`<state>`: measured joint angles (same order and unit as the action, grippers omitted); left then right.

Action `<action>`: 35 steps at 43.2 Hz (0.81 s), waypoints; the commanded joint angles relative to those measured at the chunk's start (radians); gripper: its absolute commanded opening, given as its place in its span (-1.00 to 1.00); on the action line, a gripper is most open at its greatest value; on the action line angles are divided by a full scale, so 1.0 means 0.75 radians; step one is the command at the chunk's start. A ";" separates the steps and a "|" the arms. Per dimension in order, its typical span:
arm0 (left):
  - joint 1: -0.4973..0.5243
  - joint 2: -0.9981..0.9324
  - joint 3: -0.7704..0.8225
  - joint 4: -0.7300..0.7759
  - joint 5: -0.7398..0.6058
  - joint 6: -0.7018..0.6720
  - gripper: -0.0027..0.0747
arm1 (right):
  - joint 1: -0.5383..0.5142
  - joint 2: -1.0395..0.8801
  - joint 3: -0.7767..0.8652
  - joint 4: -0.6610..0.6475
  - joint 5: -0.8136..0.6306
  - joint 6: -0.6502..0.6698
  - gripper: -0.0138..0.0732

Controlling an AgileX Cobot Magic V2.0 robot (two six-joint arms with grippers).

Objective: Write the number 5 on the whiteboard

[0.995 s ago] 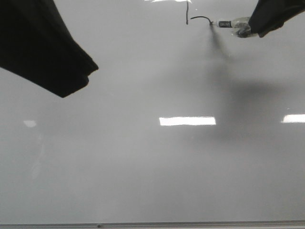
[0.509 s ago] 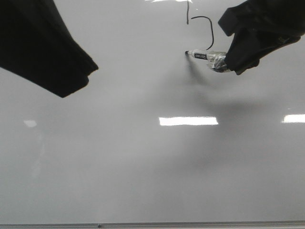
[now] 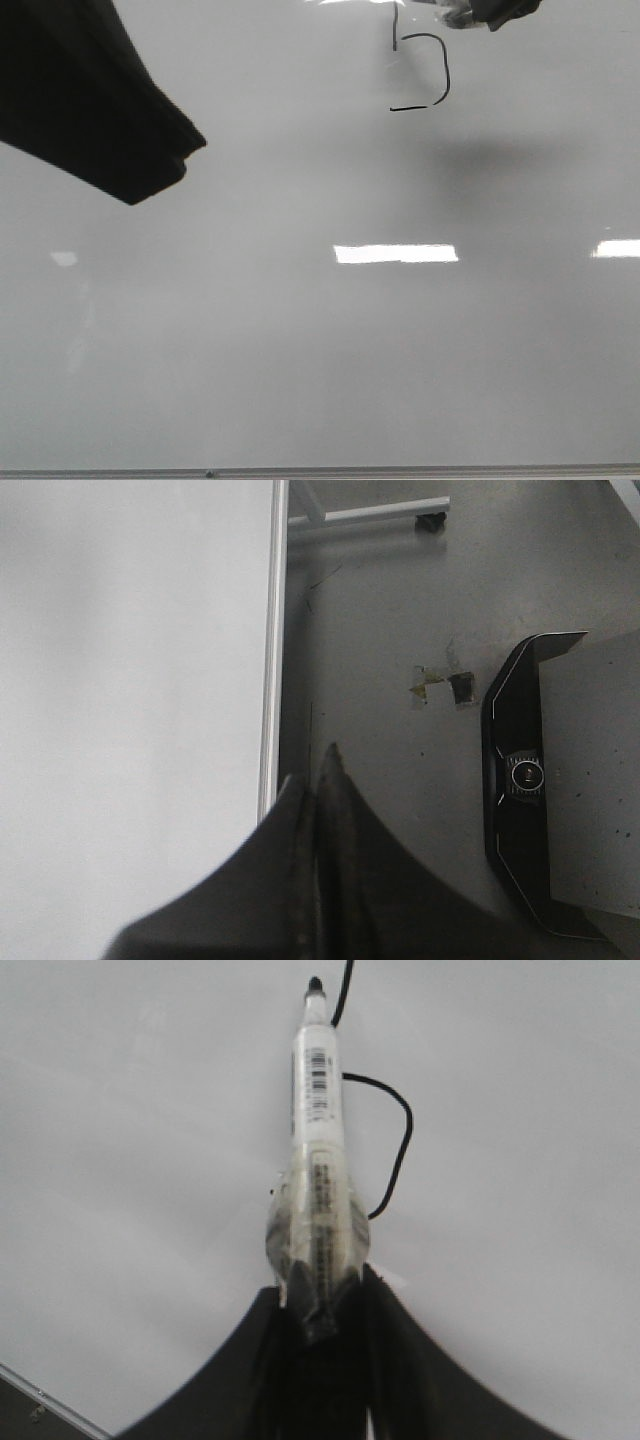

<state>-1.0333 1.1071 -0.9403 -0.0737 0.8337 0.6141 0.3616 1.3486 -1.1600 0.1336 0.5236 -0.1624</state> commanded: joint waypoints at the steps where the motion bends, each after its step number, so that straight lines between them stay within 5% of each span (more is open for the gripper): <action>1: -0.008 -0.025 -0.045 -0.009 -0.063 -0.011 -0.98 | -0.008 -0.011 -0.075 0.001 -0.075 0.004 -0.82; 21: -0.008 -0.025 -0.045 -0.009 -0.063 -0.011 -0.98 | -0.024 0.035 -0.093 0.001 -0.058 0.012 -0.82; 35: -0.008 -0.025 -0.045 -0.009 -0.063 -0.011 -0.98 | -0.202 0.000 -0.093 0.001 0.049 0.046 -0.82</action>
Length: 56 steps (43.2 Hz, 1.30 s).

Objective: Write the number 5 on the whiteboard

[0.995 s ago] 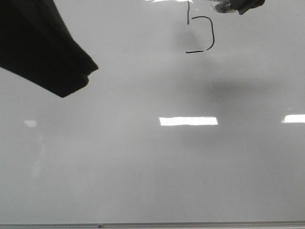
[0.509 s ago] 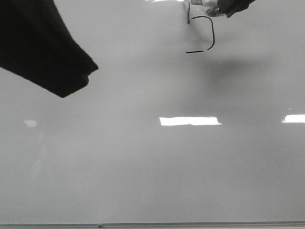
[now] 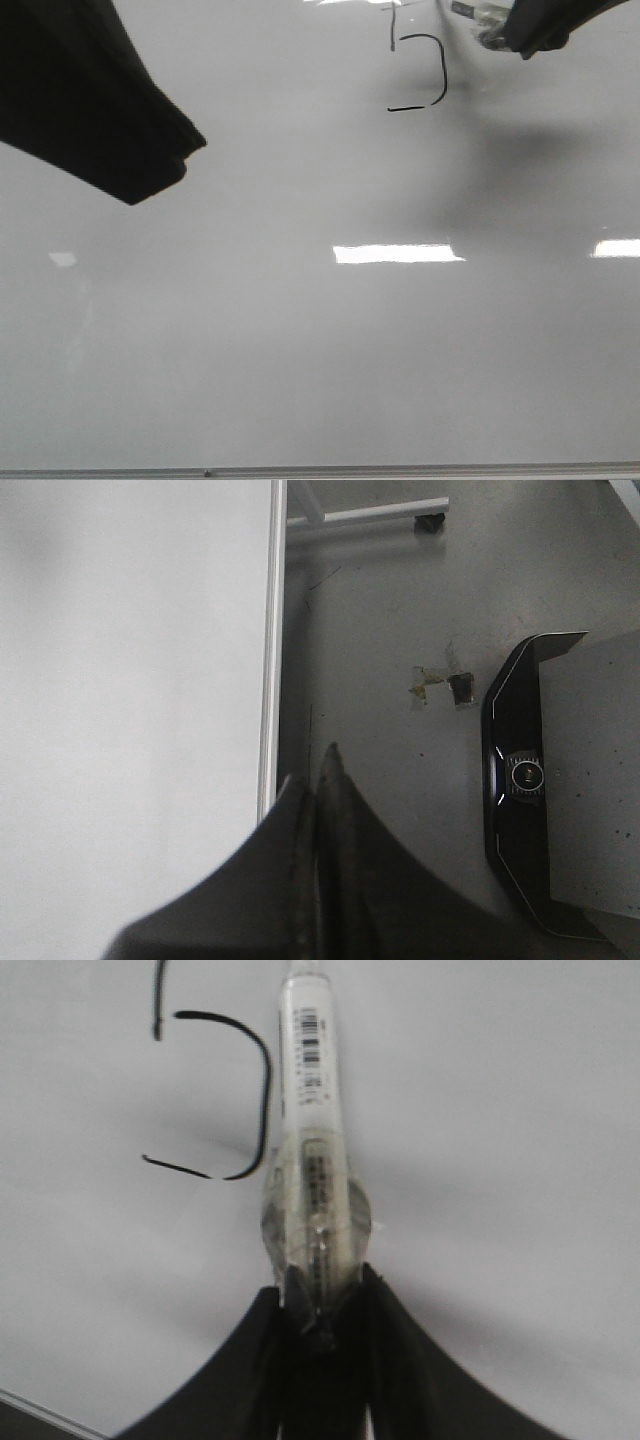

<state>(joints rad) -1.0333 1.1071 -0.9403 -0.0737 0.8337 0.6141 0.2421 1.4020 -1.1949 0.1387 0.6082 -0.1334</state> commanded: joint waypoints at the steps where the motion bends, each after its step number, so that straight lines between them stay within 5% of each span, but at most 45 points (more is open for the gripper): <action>1: -0.008 -0.025 -0.045 -0.009 -0.063 -0.011 -0.98 | -0.046 -0.080 -0.047 -0.006 -0.065 0.006 -0.82; 8: -0.008 -0.025 -0.045 -0.009 -0.063 -0.011 -0.98 | 0.030 -0.169 -0.047 -0.006 -0.018 -0.097 -0.82; 13: -0.008 -0.025 -0.045 -0.009 -0.060 -0.011 -0.91 | 0.144 -0.246 -0.047 -0.011 0.112 -0.338 -0.82; 19: -0.008 -0.039 -0.051 0.017 -0.058 -0.011 -0.38 | 0.232 -0.275 -0.047 -0.014 0.360 -0.599 -0.82; 24: -0.008 -0.062 -0.124 0.037 -0.063 -0.011 0.38 | 0.327 -0.275 -0.047 -0.014 0.533 -0.763 -0.82; 28: -0.008 -0.065 -0.203 0.071 -0.063 -0.011 0.66 | 0.417 -0.275 -0.047 -0.014 0.564 -0.805 -0.82; 42: -0.008 -0.010 -0.304 0.154 -0.060 -0.011 0.67 | 0.807 -0.281 -0.047 -0.014 0.462 -0.826 -0.82; 50: -0.008 0.046 -0.306 0.154 -0.010 -0.011 0.66 | 0.884 -0.295 -0.047 -0.014 0.422 -0.826 -0.82; 56: -0.008 0.063 -0.306 0.178 0.031 -0.011 0.39 | 0.886 -0.322 -0.047 -0.014 0.424 -0.826 -0.82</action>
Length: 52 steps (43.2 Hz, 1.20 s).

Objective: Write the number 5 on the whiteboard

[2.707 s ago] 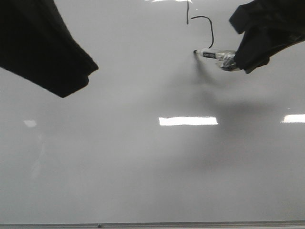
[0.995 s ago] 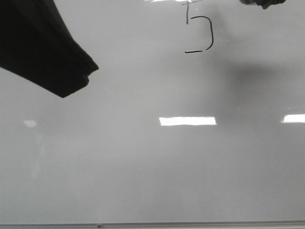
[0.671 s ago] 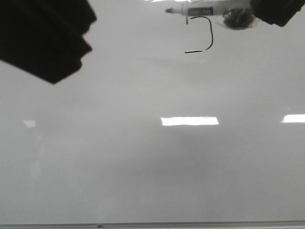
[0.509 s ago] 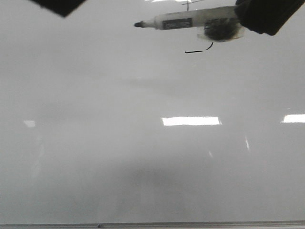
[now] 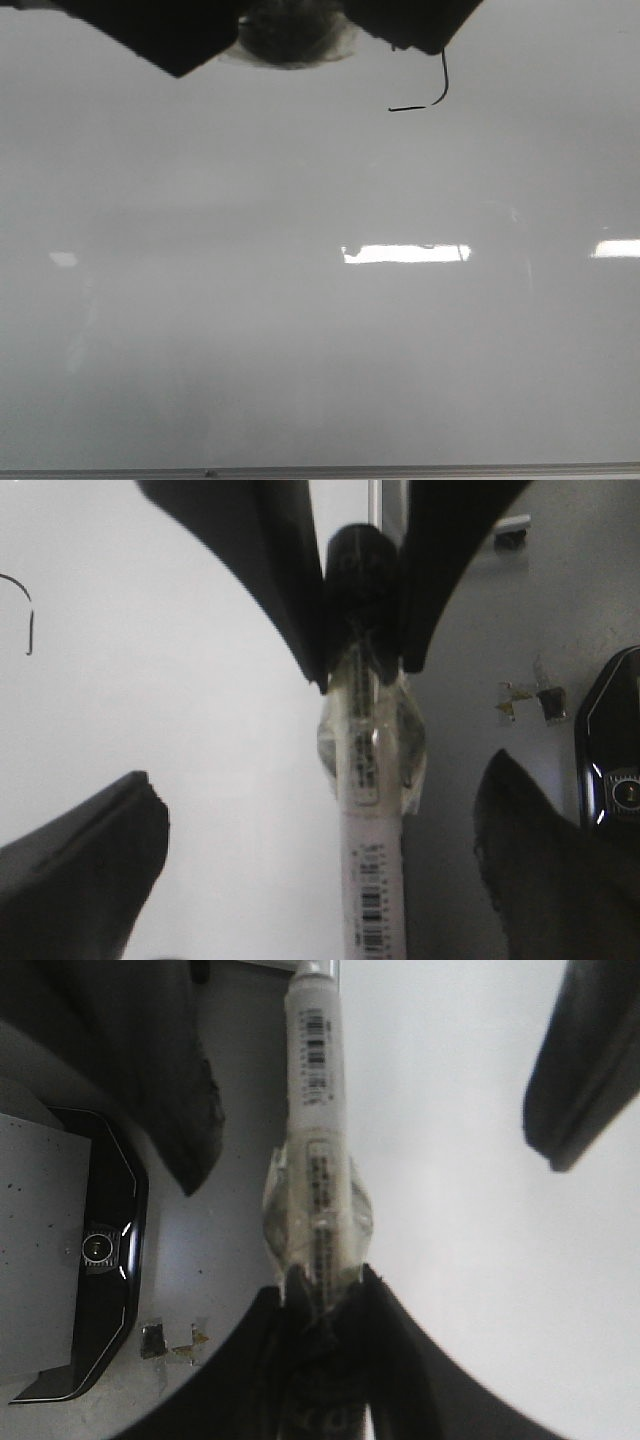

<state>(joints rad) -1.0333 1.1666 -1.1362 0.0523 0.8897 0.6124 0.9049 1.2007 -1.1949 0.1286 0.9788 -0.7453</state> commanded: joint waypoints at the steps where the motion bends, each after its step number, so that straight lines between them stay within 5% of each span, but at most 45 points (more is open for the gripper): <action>1: -0.008 -0.017 -0.045 0.010 -0.044 -0.009 0.31 | 0.002 -0.061 -0.047 -0.001 -0.070 -0.010 -0.82; 11: -0.008 -0.017 -0.048 0.010 -0.044 -0.009 -0.18 | 0.002 -0.073 -0.047 -0.001 -0.054 -0.010 -0.82; 30: -0.008 -0.017 -0.089 -0.034 -0.005 -0.009 -0.29 | 0.002 -0.071 -0.047 -0.008 -0.057 -0.010 -0.82; 40: -0.008 -0.017 -0.089 -0.070 0.023 -0.009 -0.97 | 0.002 -0.071 -0.047 -0.008 -0.060 -0.007 -0.82; 46: -0.008 -0.017 -0.089 -0.070 0.026 -0.009 -0.98 | 0.002 -0.071 -0.047 -0.006 -0.083 0.020 -0.81; 52: -0.008 -0.017 -0.089 -0.070 0.026 -0.009 -0.98 | -0.001 -0.073 -0.047 -0.006 -0.090 0.067 -0.45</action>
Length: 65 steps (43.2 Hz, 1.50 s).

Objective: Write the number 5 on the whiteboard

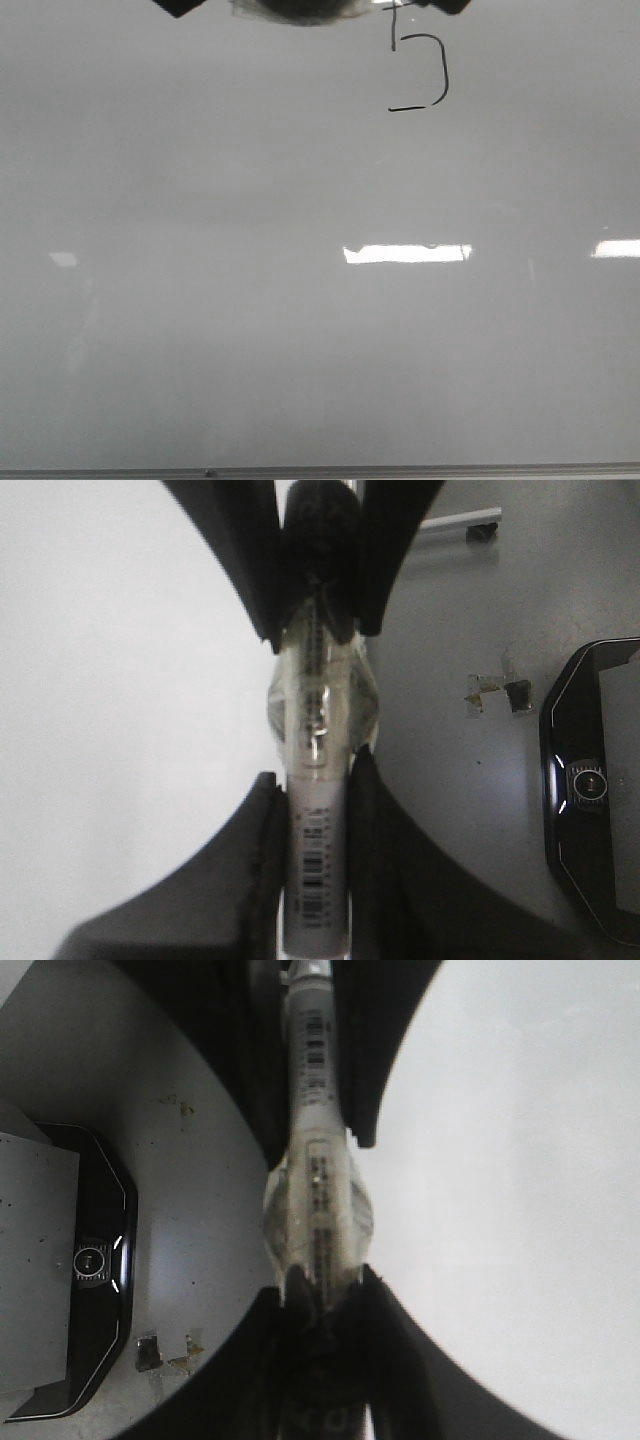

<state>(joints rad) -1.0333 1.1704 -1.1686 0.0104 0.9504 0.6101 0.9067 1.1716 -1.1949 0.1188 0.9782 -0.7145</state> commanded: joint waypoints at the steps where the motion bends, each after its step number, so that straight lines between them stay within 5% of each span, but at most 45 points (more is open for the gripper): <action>1: -0.006 -0.022 -0.046 -0.014 -0.054 -0.006 -0.98 | -0.005 -0.035 -0.047 0.007 -0.091 0.044 -0.32; 8: 0.074 -0.022 -0.046 -0.014 -0.063 -0.052 -0.98 | -0.045 -0.066 -0.047 0.001 -0.110 0.187 0.49; 18: 0.407 -0.100 -0.013 -0.090 -0.142 -0.110 -0.98 | -0.228 -0.253 0.059 -0.035 -0.174 0.391 0.48; 28: 0.893 -0.345 0.195 -0.142 -0.397 -0.329 -0.98 | -0.391 -0.593 0.452 -0.035 -0.550 0.739 0.47; 32: 1.077 -0.436 0.301 -0.142 -0.489 -0.386 -0.98 | -0.444 -0.731 0.612 -0.035 -0.714 0.867 0.30; 44: 1.526 -0.562 0.622 -0.152 -0.657 -0.494 -0.98 | -0.507 -0.996 0.934 -0.035 -0.906 0.953 -0.83; 53: 1.647 -0.489 0.757 -0.196 -0.959 -0.494 -0.98 | -0.507 -1.034 0.953 -0.035 -0.915 0.953 -0.84; 65: 1.653 -0.125 0.680 -0.213 -1.315 -0.494 -0.98 | -0.507 -1.034 0.953 -0.036 -0.904 0.953 -0.84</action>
<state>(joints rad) 0.2029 1.0089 -0.6035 -0.1364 0.1033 0.2493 0.5323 0.3936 -0.4538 0.0946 0.3787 0.0000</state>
